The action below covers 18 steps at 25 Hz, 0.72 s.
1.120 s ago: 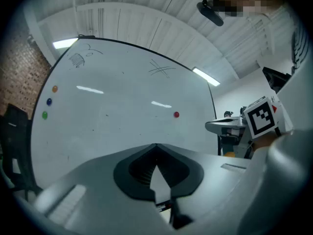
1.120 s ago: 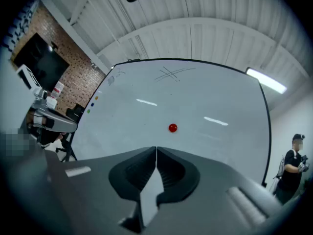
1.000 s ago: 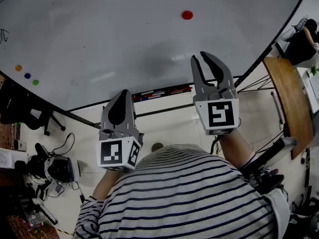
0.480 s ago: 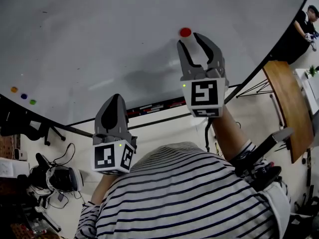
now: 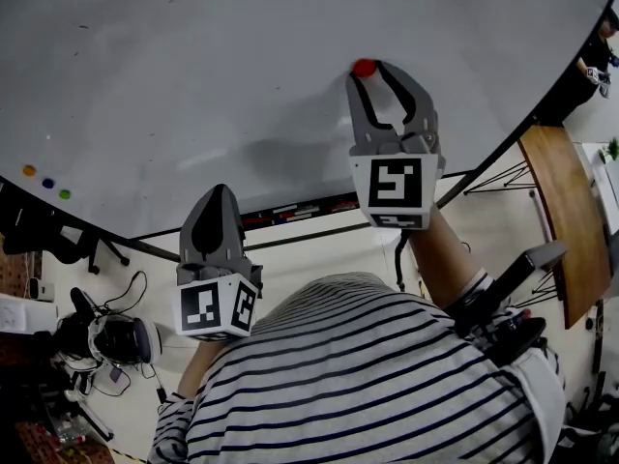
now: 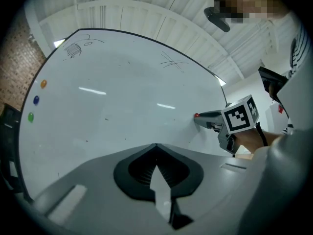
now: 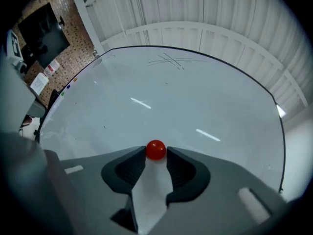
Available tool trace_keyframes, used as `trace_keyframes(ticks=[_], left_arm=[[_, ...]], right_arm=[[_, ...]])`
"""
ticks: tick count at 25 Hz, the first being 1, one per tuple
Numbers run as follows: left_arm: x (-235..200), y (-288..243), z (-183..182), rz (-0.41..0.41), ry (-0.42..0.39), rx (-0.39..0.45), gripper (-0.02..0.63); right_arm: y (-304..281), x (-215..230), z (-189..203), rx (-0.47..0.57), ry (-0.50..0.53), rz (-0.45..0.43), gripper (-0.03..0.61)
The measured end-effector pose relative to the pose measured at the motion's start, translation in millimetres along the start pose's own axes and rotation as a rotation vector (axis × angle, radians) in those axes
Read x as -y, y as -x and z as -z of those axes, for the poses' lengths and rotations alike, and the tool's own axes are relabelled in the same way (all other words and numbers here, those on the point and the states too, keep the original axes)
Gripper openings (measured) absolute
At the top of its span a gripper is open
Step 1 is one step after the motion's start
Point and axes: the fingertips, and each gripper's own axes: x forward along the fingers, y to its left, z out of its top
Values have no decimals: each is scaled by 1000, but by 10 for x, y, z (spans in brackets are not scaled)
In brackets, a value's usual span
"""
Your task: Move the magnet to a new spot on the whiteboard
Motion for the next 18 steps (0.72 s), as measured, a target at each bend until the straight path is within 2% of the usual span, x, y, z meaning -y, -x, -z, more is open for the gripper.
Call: trace_keyframes(ticks=[13, 18], left_arm=[[-7, 0, -8, -18, 5, 13, 17], [-219, 16, 49, -23, 28, 2, 17]], right_arm=[[97, 95, 64, -4, -33, 12, 123], [178, -3, 3, 10, -22, 34, 123]])
